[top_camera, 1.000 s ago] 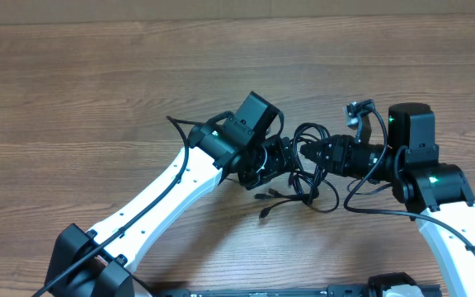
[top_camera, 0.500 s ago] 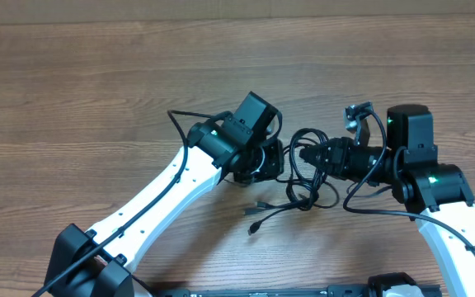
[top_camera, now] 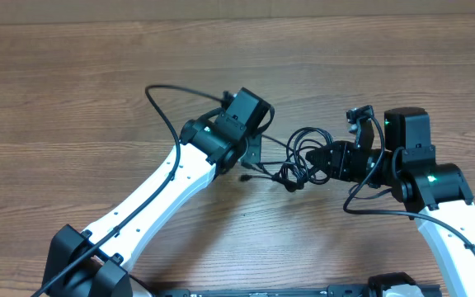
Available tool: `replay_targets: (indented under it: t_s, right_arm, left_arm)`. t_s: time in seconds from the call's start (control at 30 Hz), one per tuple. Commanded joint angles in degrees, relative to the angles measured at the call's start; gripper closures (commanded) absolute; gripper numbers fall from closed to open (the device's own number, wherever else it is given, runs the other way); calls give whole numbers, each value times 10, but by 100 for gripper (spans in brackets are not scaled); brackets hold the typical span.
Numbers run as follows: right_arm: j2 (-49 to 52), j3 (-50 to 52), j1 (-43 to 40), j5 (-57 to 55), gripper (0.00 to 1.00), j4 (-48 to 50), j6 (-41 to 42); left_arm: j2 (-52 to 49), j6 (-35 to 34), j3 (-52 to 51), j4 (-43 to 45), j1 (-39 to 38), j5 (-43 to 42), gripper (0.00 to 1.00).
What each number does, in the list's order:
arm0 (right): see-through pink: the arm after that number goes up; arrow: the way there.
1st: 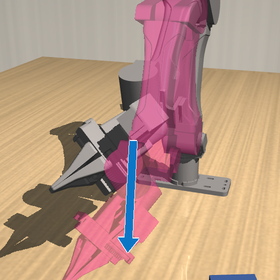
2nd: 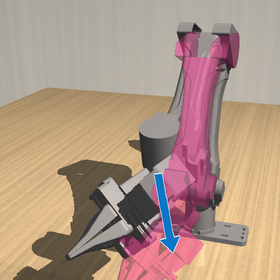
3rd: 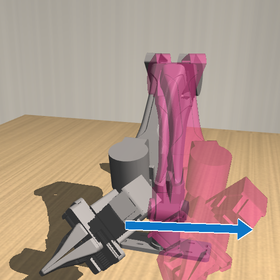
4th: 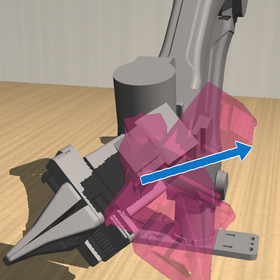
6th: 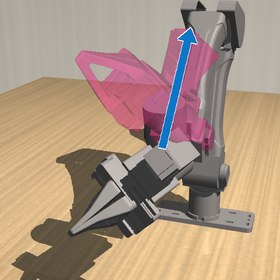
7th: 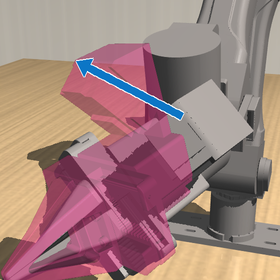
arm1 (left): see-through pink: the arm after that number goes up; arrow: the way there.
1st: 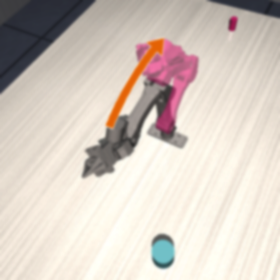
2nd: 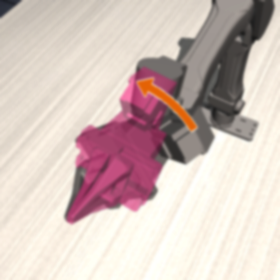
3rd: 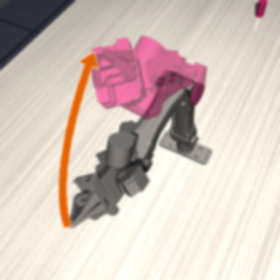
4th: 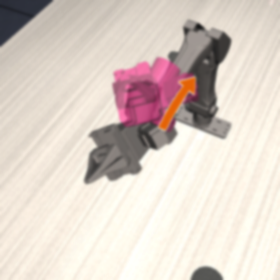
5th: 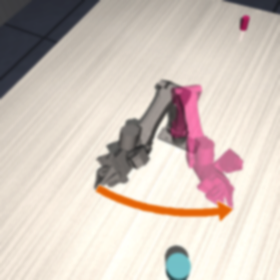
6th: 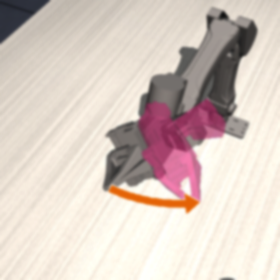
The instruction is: Untangle cables
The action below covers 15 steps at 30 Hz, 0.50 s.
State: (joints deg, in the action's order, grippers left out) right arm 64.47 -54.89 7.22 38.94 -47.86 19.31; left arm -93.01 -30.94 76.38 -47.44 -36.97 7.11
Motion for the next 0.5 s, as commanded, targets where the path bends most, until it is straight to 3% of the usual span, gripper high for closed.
replay_targets:
  t_s: [0.0, 0.13, 0.2, 0.33, 0.47]
  right_arm:
    - [-6, -2, -2, -6, 96, -13, -34]
    - [-6, -2, -2, -22, 96, -38, -51]
    - [-6, -2, -2, -60, 96, -51, -51]
    - [-6, -2, -2, -89, 96, -56, -61]
    - [-6, -2, -2, -89, 96, -79, -113]
  left_arm:
    - [12, 158, 6, 53, 10, 85, 96]
    - [12, 262, 6, 92, 10, 85, 96]
    - [12, 273, 6, 100, 10, 78, 96]
    - [12, 300, 6, 117, 10, 4, 96]
    - [13, 385, 6, 163, 9, -64, 96]
